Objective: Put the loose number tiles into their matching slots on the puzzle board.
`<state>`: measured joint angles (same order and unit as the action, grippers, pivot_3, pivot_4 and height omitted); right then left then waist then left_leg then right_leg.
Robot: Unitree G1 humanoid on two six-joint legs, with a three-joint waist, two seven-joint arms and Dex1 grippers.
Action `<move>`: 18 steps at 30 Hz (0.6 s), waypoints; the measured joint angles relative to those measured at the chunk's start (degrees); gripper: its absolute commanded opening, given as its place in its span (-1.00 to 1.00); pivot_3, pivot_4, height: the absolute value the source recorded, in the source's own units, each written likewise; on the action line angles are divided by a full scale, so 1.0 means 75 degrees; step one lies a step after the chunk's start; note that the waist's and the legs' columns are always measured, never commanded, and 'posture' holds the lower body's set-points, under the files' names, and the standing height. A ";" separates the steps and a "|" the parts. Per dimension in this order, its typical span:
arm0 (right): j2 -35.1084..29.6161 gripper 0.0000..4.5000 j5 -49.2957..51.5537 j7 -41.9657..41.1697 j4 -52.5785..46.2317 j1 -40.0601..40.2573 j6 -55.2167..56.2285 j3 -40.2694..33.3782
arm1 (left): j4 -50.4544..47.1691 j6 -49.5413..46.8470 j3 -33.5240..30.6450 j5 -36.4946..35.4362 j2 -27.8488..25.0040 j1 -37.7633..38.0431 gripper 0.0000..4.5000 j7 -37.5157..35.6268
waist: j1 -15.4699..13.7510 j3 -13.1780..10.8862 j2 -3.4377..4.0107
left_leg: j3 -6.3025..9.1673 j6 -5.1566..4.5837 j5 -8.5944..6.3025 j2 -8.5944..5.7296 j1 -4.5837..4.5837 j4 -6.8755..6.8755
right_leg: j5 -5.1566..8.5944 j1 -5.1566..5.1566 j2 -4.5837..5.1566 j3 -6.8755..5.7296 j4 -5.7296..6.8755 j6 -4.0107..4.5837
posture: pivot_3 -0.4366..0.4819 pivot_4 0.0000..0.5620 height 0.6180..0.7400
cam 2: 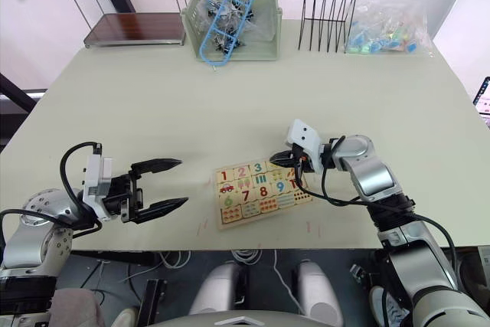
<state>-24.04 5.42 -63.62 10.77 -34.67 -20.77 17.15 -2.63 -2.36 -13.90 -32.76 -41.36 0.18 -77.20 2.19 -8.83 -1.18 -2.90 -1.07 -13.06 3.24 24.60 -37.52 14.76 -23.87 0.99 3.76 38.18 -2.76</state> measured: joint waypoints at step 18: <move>-0.0214 -0.99 0.0567 0.0848 -0.1074 0.0755 0.0141 -0.1125 | 0.0364 0.0066 -0.0208 0.0149 0.0457 0.0017 1.00 0.1124 | -0.0031 0.0001 -0.0001 | 0.0005 0.0000 0.0000 -0.0001 -0.0002 -0.0001 | 0.0000 0.0008 0.0002 -0.0002 -0.0001 -0.0001 | -0.05 -0.47 1.00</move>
<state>-25.64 9.67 -57.26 2.71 -29.01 -19.71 8.71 0.10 -1.86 -15.46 -31.64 -37.93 0.31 -68.78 1.95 -8.83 -1.19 -2.87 -1.07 -13.06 3.23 24.59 -37.54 14.75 -23.81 1.00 3.74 38.18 -2.76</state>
